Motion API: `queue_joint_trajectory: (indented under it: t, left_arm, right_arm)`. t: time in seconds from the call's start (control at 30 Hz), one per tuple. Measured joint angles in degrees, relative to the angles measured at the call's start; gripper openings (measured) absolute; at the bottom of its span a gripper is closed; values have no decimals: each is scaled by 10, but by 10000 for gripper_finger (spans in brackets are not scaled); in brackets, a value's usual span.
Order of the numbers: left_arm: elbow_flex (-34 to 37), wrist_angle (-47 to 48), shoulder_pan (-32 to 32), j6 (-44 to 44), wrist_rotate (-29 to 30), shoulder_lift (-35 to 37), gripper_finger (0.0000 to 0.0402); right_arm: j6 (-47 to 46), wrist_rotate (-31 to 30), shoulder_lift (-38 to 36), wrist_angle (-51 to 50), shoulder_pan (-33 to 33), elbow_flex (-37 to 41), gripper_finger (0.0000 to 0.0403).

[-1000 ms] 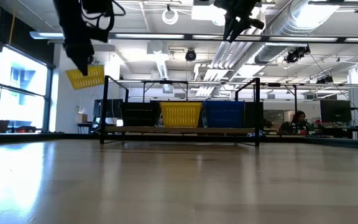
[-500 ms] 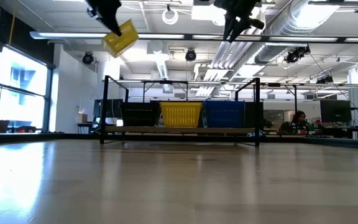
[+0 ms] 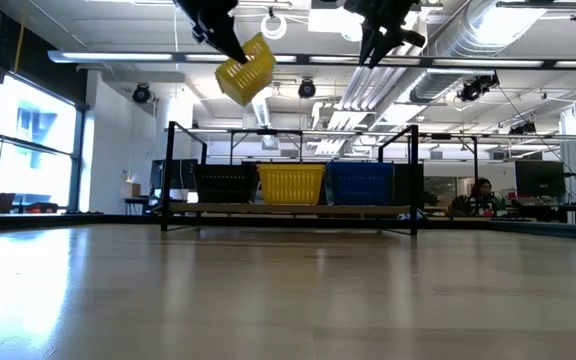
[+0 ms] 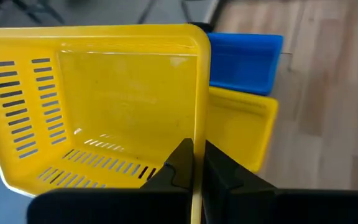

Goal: Stack baskets on shelf by color
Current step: Stack the yellow bin on the yellow bin on the shelf

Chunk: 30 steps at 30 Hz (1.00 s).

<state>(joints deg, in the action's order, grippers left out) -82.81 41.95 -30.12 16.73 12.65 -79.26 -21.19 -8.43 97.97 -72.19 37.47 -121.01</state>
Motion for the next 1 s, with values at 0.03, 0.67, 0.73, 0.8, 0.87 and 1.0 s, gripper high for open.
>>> queue_joint_trajectory:
  t: [0.03,0.67,0.73,0.8,0.87,1.0]
  left_arm:
    - [0,0,2,0,-9,-8,0]
    - [0,-44,14,30,-75,-169,0]
    - [0,-48,14,30,-75,-179,0]
    - [0,-53,14,34,-77,-188,0]
    - [1,-53,14,35,-77,-195,0]
    - [1,-60,14,34,-86,-200,0]
  right_arm:
    - [0,0,0,0,0,0,105]
    - [2,0,0,0,0,0,105]
    - [2,0,0,0,0,0,105]
    - [2,0,0,0,0,0,105]
    - [2,0,0,0,0,0,105]
    - [2,0,0,0,0,0,105]
